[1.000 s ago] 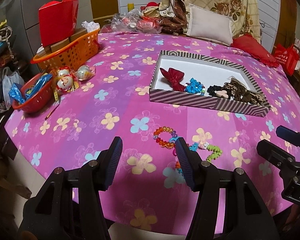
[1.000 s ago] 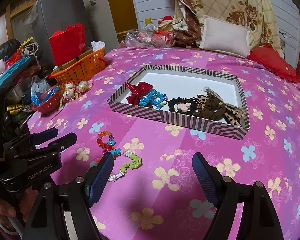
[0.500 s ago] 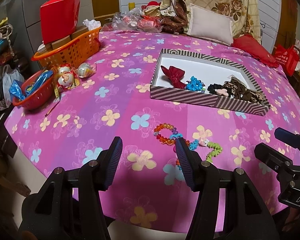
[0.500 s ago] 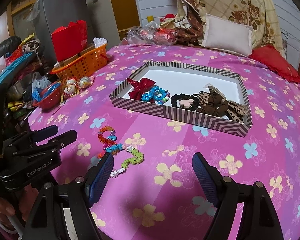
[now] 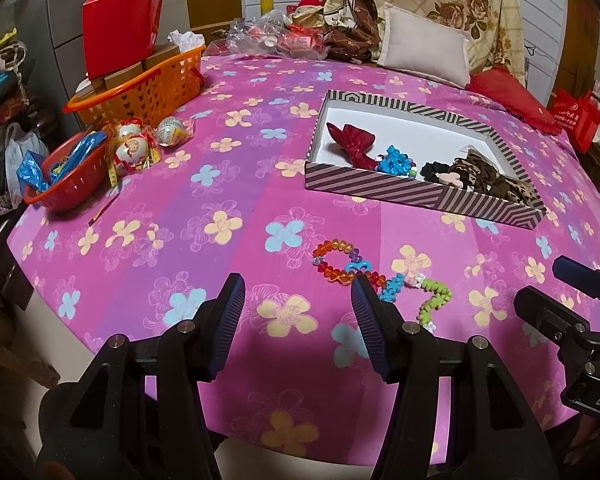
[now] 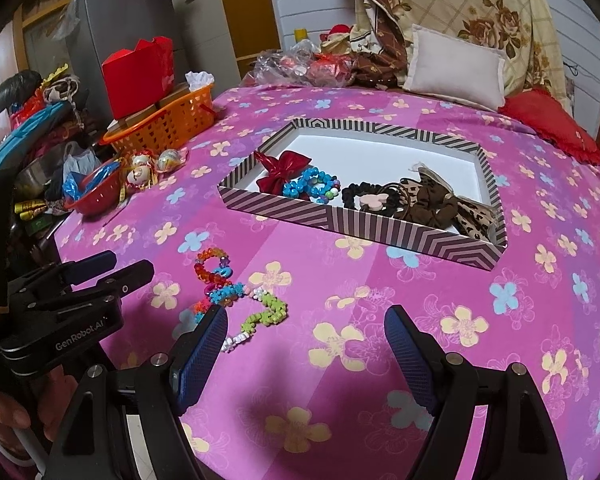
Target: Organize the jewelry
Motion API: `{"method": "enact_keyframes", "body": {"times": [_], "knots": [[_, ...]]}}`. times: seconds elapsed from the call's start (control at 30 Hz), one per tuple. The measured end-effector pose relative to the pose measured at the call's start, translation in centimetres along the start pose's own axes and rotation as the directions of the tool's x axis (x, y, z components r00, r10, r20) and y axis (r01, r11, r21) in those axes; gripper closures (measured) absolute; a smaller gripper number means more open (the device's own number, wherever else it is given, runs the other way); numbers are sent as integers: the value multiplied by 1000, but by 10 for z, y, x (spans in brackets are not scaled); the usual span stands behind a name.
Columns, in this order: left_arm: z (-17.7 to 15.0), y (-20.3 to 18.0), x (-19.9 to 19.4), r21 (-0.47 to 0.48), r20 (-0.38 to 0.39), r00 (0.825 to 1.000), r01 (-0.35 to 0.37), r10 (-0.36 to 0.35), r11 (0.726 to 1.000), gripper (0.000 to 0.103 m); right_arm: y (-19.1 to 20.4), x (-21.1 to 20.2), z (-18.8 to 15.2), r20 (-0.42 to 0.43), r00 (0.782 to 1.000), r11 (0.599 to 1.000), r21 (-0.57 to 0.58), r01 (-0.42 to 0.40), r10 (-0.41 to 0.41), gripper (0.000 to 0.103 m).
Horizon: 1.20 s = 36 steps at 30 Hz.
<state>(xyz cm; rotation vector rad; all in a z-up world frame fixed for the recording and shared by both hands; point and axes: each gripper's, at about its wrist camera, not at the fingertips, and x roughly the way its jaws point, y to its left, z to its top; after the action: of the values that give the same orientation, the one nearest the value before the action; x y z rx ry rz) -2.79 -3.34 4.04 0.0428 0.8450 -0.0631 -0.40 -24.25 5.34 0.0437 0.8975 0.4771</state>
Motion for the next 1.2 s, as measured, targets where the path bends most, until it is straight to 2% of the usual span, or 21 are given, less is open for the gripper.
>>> {"method": "enact_keyframes", "body": {"times": [1.07,1.2], "knots": [[-4,7,17,-18,-41,999,-2,2,1000,48,1,13,-4,-31,999,1000,-3,-11,11,24],[-4,13,18,-36,-54,998,18,-20,999,48,2,17,-5,-38,999,1000,-7,-16,16,24]]}}
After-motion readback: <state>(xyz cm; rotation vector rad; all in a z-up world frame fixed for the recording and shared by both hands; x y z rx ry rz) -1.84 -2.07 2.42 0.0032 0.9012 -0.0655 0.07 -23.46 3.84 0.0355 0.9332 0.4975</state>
